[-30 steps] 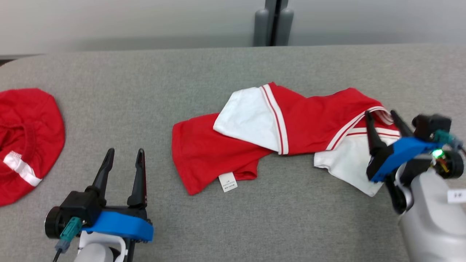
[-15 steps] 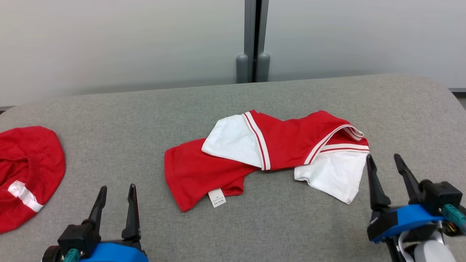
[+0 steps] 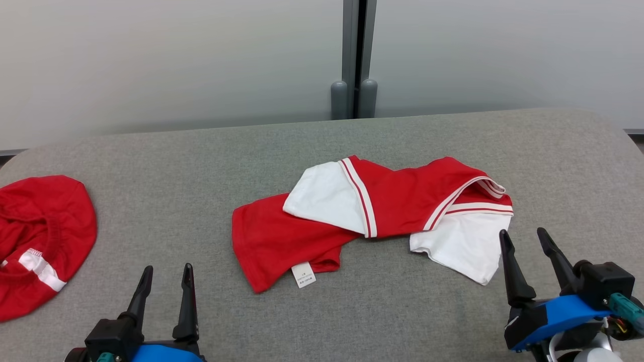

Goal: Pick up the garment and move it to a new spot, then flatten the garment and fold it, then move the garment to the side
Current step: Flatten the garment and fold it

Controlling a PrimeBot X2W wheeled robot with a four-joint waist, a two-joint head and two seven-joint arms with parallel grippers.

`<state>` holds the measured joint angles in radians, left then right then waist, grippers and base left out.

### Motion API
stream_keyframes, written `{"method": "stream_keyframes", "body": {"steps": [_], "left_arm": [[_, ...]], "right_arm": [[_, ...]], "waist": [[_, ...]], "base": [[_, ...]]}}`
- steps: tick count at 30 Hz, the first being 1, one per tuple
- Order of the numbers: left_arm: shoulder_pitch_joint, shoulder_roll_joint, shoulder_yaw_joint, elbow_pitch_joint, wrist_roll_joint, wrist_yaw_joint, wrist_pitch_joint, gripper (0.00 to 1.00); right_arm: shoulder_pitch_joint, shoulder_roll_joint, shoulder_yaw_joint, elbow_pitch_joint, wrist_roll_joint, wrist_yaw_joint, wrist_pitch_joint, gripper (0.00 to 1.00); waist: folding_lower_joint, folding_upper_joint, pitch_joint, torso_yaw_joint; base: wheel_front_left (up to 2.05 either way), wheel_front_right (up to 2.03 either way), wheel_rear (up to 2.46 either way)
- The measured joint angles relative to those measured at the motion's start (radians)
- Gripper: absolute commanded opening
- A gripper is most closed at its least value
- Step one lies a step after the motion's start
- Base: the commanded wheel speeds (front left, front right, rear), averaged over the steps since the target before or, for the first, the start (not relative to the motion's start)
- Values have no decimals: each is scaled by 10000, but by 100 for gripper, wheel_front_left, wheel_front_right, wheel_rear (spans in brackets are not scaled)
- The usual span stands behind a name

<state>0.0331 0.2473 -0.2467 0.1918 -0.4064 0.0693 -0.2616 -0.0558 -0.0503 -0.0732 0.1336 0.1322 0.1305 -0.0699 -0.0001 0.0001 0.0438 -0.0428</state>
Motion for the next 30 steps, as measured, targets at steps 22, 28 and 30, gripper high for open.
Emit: {"method": "stream_keyframes", "body": {"steps": [22, 28, 30], "left_arm": [[-1939, -947, -1561, 3246, -424, -1394, 1455, 100], [-2880, -1183, -1722, 4479, -430, -1499, 1611, 100], [-3119, -1229, -1760, 4765, -433, -1557, 1513, 100]], "right_arm": [[-1424, 4, -226, 2211, -219, 0, 1749, 100], [-2108, 4, -433, 3528, -362, 0, 1825, 100], [-2271, 2, -422, 3881, -303, 0, 1808, 100]], "waist": [[2, 0, 1061, -83], [2, 0, 1376, -73], [2, 0, 1446, -71]], "base": [[0, 0, 0], [0, 0, 0], [0, 0, 0]]}}
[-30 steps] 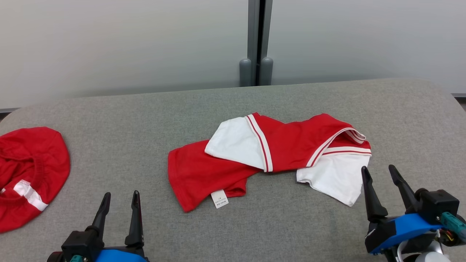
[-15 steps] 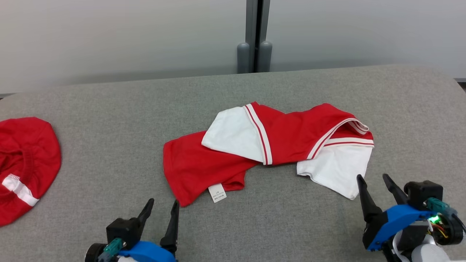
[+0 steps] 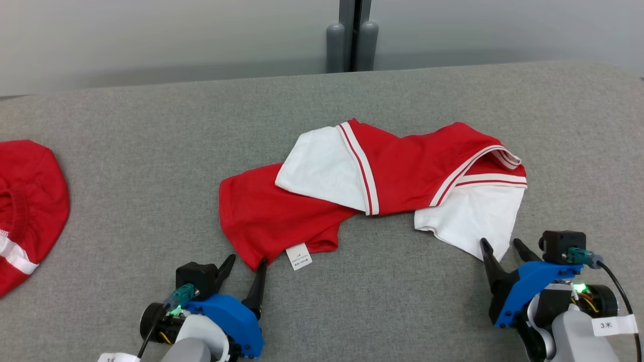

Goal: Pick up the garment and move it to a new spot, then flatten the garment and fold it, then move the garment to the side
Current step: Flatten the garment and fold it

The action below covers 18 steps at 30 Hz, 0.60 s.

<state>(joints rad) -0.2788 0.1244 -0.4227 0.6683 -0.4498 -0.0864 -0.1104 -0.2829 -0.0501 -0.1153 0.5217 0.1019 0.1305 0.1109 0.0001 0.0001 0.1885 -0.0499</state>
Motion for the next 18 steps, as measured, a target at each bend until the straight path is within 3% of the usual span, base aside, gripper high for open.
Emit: {"method": "stream_keyframes", "body": {"steps": [9, 10, 11, 12, 13, 14, 18], "left_arm": [[-365, -109, -196, 506, -525, -286, -140, 100], [-372, -104, -236, 525, -573, -291, -90, 89], [-385, -98, -301, 535, -617, -299, -36, 46], [-394, -92, -355, 543, -671, -303, 38, 14], [-399, -90, -424, 548, -708, -320, 104, 0], [-401, -96, -495, 562, -750, -349, 211, 0], [-398, -178, -631, 453, -1085, -378, 82, 0]], "right_arm": [[-502, -15, 445, 982, 727, -2, -211, 100], [-541, -19, 485, 1053, 650, -2, -209, 100], [-570, -19, 516, 1103, 596, -4, -196, 98], [-571, -25, 545, 1147, 552, -4, -148, 73], [-571, -42, 583, 1175, 466, -12, -125, 20], [-572, -52, 635, 1197, 397, -13, -65, 0], [-573, -40, 838, 1181, 608, -12, -132, 0]], "waist": [[0, 0, 170, -21], [0, 0, 165, -15], [0, 0, 155, -6], [0, 0, 145, 5], [-1, 0, 135, 16], [-1, 0, 123, 26], [-1, 0, 70, 26]], "base": [[0, 0, 0], [0, 0, 0], [0, 0, 0], [0, 0, 0], [0, 0, 0], [0, 0, 0], [0, 0, 0]]}}
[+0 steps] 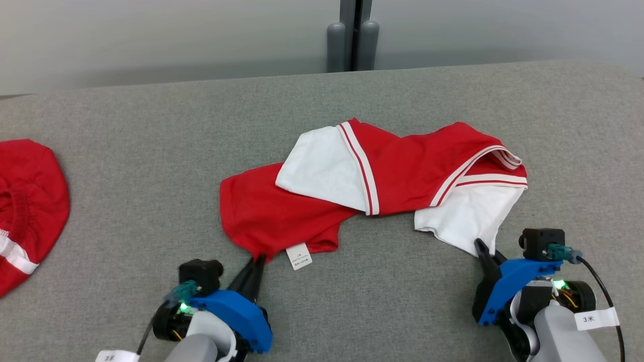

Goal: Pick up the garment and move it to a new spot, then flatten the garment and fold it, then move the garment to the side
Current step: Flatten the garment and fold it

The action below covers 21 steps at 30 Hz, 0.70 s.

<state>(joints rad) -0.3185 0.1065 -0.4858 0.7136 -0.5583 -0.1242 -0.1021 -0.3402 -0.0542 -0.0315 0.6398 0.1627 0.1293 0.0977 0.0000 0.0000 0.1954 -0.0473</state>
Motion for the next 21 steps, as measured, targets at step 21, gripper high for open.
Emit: {"method": "stream_keyframes", "body": {"steps": [21], "left_arm": [[359, 1112, 1482, -5620, -1429, 405, -384, 0]], "right_arm": [[879, 56, -1216, -4454, 428, 2, 217, 0]], "waist": [[1, 0, -474, -23]], "base": [[0, 0, 0]]}}
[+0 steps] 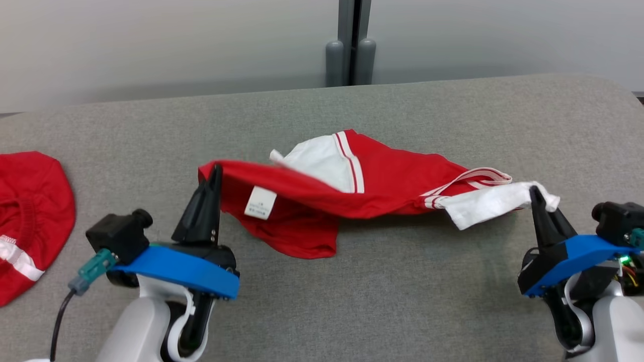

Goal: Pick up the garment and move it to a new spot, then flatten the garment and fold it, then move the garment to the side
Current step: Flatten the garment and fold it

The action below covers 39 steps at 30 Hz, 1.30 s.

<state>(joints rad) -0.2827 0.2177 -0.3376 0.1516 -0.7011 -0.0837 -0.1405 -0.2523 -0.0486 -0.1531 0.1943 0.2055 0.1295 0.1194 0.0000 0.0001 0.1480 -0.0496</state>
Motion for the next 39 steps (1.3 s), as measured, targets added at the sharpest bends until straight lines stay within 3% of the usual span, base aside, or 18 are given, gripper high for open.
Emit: {"method": "stream_keyframes", "body": {"steps": [5, 12, 19, 26, 33, 39], "left_arm": [[821, 73, -54, -224, -115, 334, 316, 0], [1060, 82, 297, -1519, -811, 192, 247, 0], [-226, 1026, 717, -3459, -940, 339, 1532, 0], [-1752, 1707, 1078, -4744, -1467, 658, 3114, 0], [-2841, 2190, 1386, -4330, -1676, 1016, 4048, 0], [-4739, 2378, 1628, -2631, -1106, 1093, 3898, 0]], "right_arm": [[529, -6, -40, -245, 238, 0, 397, 0], [293, -4, 211, -1693, 665, 0, 176, 0], [-1110, -75, 637, -4015, -161, 0, 1336, 0], [-2850, -815, 976, -4986, 90, 10, 2293, 0], [-5065, -1189, 1252, -3350, 1003, 10, 2238, 0], [-7646, -709, 1131, -769, 2393, 6, 1133, 0]], "waist": [[0, 0, 53, -139], [0, 0, -41, -166], [0, 0, -243, -143], [0, 0, -189, -189], [0, 0, 775, -487], [3, 0, 2286, -721]], "base": [[0, 0, 0], [0, 0, 0], [0, 0, 0], [0, 0, 0], [0, 0, 0], [0, 0, 0]]}}
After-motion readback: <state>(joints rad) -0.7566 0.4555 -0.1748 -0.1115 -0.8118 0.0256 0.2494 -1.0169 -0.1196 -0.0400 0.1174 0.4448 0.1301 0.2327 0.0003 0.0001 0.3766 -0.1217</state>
